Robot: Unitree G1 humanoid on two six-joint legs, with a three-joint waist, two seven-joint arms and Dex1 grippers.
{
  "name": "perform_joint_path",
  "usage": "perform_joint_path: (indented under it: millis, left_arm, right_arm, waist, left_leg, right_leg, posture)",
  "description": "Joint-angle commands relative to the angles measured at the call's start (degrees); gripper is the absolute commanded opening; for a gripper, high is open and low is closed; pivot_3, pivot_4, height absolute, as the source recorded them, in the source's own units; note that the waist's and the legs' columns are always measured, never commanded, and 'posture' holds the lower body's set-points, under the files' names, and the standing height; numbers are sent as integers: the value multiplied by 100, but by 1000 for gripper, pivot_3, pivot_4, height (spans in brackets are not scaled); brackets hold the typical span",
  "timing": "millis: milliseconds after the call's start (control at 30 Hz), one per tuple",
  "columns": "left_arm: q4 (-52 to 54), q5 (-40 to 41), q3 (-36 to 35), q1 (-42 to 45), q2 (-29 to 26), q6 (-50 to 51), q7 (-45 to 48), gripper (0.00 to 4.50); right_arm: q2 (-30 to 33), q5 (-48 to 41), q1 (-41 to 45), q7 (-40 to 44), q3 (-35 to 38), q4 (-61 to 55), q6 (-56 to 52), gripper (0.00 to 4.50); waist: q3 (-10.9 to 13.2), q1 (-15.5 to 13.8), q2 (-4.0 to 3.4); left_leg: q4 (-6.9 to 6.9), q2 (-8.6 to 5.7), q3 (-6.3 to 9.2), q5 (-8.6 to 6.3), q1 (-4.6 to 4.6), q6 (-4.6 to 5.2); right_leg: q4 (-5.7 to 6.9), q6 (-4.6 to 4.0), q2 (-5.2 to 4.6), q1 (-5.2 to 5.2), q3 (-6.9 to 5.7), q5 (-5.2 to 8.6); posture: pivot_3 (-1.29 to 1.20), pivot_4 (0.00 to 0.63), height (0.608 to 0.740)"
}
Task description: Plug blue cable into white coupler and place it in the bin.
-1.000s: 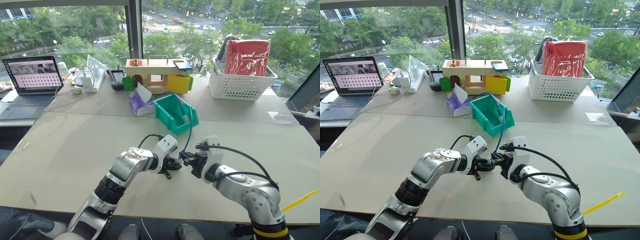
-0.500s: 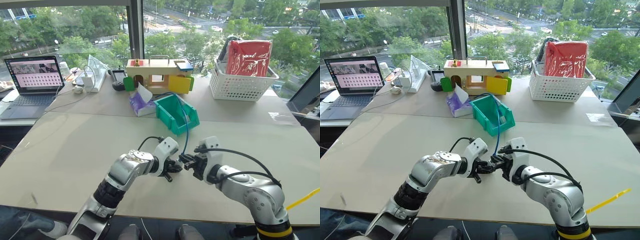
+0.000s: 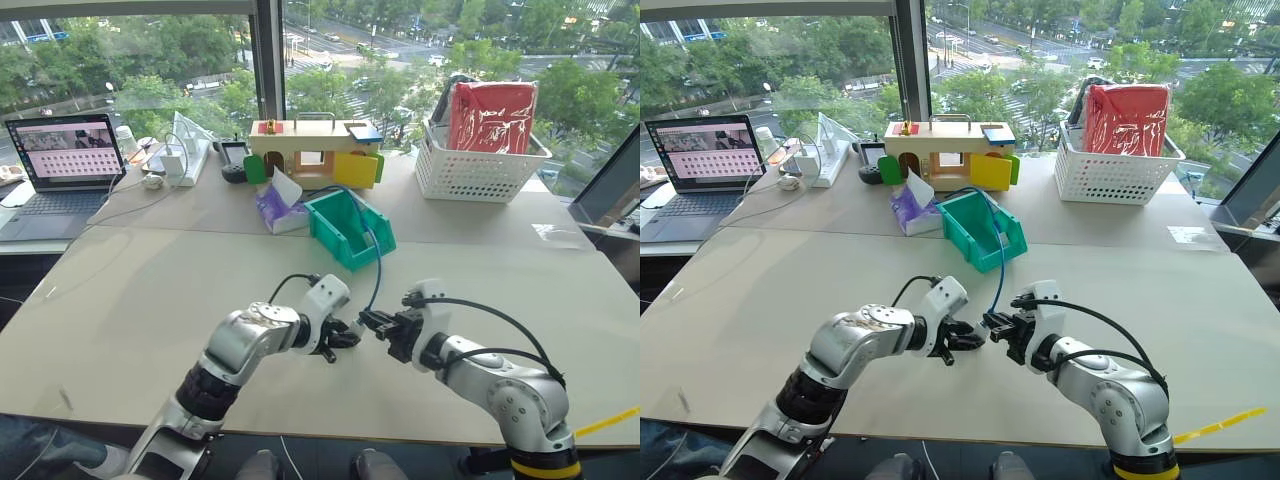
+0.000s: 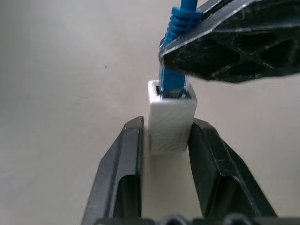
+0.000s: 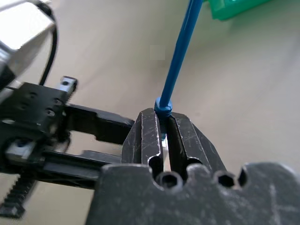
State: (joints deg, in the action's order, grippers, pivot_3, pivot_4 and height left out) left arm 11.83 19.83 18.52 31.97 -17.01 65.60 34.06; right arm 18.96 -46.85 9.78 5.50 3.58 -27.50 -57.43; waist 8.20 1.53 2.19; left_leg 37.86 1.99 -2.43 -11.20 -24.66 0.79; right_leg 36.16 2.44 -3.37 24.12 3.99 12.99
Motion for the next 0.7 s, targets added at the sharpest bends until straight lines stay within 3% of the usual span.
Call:
perform_joint_path:
  millis: [33, 133, 167, 300, 433, 533, 700]
  left_arm:
    - [283, 130, -122, -40, -125, -260, 162, 3214]
    - [438, 156, -366, -185, -304, -757, 267, 4375]
    - [456, 206, -502, -225, -291, -846, 250, 4451]
    - [471, 93, -993, -413, -294, -1825, 180, 4451]
    - [243, 225, -1577, -396, -37, -2011, -164, 4451]
    - [403, 326, -1725, -502, 14, -2058, -196, 4451]
    - [826, 341, -1885, -863, 53, -1984, -547, 4451]
  right_arm:
    - [40, -489, 264, -100, 886, -213, 69, 0]
    - [328, -732, 577, 57, 1287, -173, 54, 0]
    - [414, -722, 656, 132, 1325, -126, 87, 0]
    - [922, -7, 1593, 781, 867, 777, 517, 0]
    - [1275, 1495, 3157, 1949, -454, 2785, 1615, 0]
    - [1167, 2429, 4243, 2610, -1063, 4617, 2603, 0]
    - [545, 3237, 5690, 3226, -1271, 7400, 4025, 0]
  waist:
    - [2, -23, -2]
    - [4, -41, -3]
    - [5, -42, -5]
    - [10, -18, -12]
    - [22, 62, -22]
    - [23, 97, -21]
    - [25, 84, -20]
  left_leg:
    - [0, -2, 0, 0, -1, 0]
    - [0, -4, -1, 0, -7, 0]
    - [0, -3, -2, 0, -7, 0]
    - [-4, -1, -9, 0, -7, 0]
    - [-1, -4, -32, 8, -3, 10]
    - [-3, -1, -32, 9, 1, 11]
    - [-11, -5, -32, 6, -17, 9]
  right_leg:
    - [0, 0, -2, 0, 1, 0]
    - [-6, 0, -5, 3, 2, -1]
    - [-6, 0, -5, 3, 2, -1]
    - [-7, -1, -3, 6, 0, 0]
    - [-11, -1, -5, 4, 9, -15]
    - [-8, -2, 0, 4, 7, -15]
    - [-15, 0, -6, 18, 6, -15]
  posture:
    - [0, 150, 737]
    - [0, 150, 737]
    - [0, 150, 737]
    - [0, 150, 737]
    - [0, 150, 737]
    - [0, 150, 737]
    - [0, 150, 737]
